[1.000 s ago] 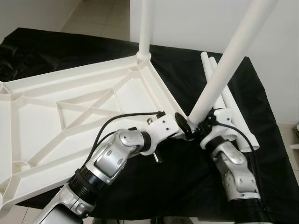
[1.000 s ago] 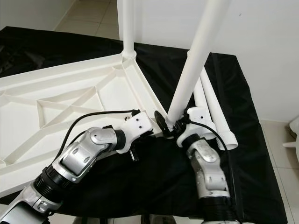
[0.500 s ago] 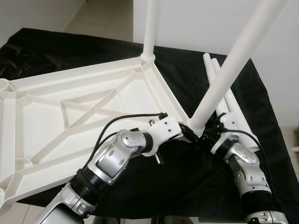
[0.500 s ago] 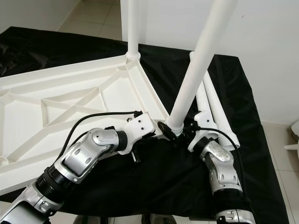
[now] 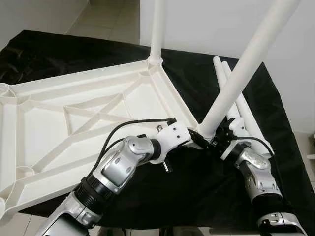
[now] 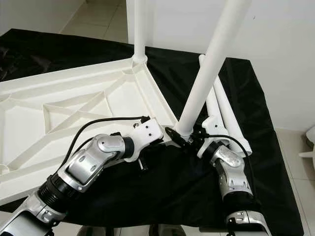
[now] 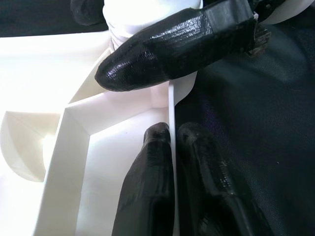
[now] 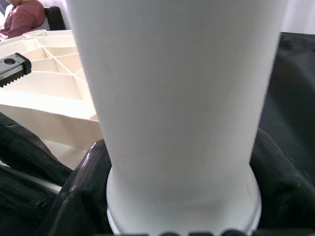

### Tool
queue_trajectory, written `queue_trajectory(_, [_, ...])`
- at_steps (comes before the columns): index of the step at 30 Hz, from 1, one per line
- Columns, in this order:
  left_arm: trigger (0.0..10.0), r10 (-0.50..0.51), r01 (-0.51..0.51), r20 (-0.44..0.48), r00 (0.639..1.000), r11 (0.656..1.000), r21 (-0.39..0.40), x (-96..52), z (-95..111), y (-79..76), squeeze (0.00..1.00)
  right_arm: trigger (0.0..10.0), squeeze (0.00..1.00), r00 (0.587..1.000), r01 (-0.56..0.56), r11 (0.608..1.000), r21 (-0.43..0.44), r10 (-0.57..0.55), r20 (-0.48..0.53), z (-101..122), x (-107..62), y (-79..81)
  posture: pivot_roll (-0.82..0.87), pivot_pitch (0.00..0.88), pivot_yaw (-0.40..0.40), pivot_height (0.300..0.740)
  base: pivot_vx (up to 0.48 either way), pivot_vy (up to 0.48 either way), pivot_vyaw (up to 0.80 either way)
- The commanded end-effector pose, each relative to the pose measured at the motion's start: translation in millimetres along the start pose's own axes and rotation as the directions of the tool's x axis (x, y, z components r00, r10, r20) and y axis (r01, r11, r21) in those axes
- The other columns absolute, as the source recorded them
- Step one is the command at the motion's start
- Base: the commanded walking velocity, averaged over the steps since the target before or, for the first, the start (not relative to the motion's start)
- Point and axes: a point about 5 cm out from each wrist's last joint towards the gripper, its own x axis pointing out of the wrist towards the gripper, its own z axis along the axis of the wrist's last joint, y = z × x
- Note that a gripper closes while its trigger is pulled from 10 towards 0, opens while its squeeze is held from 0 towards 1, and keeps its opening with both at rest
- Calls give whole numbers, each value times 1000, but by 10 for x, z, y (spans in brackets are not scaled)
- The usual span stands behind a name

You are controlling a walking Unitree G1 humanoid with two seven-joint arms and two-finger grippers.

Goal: Building children table

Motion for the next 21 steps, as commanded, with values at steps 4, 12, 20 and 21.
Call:
queue_trajectory(4, [10000,-119,116,-39,992,992,-52,55,-134,-180,0,0,0,995,95,993,62,-94,-28,-98,-114,-70,38,116,-49,740,0,0,0])
queue_trajectory(12, [10000,-116,114,-38,993,992,-57,54,-137,-192,0,0,0,983,158,986,47,-153,-98,-166,-47,82,40,120,-58,740,0,0,0])
queue_trajectory(20, [10000,-118,116,-41,992,991,-59,49,-150,-204,0,0,0,945,322,943,88,-315,-86,-84,120,314,42,117,-64,740,0,0,0])
queue_trajectory(21, [10000,-118,116,-41,992,991,-59,49,-150,-204,0,0,0,945,322,943,88,-315,-86,-84,120,314,42,117,-64,740,0,0,0])
